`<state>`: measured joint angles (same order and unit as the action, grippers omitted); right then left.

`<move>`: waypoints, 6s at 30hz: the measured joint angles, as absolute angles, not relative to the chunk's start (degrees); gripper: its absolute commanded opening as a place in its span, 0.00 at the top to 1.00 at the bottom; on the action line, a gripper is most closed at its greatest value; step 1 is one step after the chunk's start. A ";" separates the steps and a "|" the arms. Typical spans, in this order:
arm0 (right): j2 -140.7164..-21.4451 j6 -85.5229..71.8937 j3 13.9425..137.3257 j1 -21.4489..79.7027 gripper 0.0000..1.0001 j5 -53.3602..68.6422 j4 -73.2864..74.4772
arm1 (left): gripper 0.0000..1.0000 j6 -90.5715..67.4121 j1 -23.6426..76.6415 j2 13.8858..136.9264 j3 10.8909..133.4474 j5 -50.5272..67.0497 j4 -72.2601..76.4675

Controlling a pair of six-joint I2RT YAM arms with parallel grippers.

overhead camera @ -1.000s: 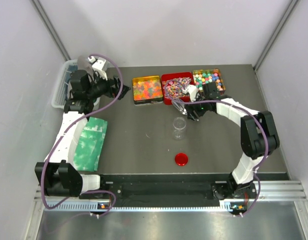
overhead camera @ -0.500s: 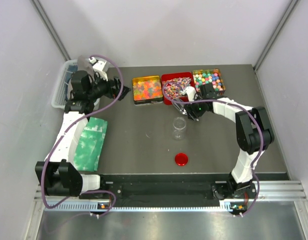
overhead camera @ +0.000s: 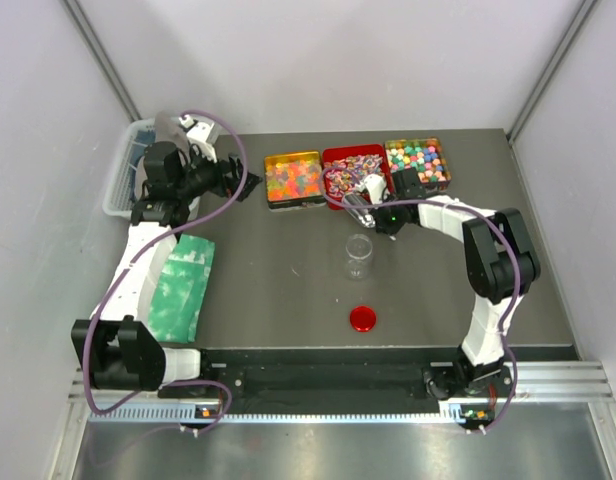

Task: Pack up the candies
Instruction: Pick up the spatula from the center of the board.

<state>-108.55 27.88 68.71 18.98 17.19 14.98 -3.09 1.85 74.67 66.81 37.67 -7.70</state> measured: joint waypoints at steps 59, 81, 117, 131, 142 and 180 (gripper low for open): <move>-76.73 37.50 81.10 45.01 1.00 -10.31 38.00 | 0.71 -11.81 22.22 92.66 87.20 52.23 -14.70; -64.93 39.42 81.19 47.00 0.34 -2.79 41.98 | 1.00 -9.87 22.92 95.20 86.89 59.96 -16.93; -66.46 37.95 75.72 48.10 0.59 -5.23 36.29 | 1.00 -27.11 22.22 95.22 82.96 69.19 0.30; -68.75 40.93 75.75 50.76 0.75 -12.97 35.33 | 1.00 -28.25 21.54 95.81 81.49 69.17 2.11; -69.76 40.18 75.88 51.05 1.00 -15.20 35.18 | 1.00 -28.69 21.34 95.81 81.10 68.12 2.31; -69.93 39.92 72.62 52.36 1.00 -13.45 30.46 | 0.01 -26.76 15.27 97.89 87.55 67.57 -2.15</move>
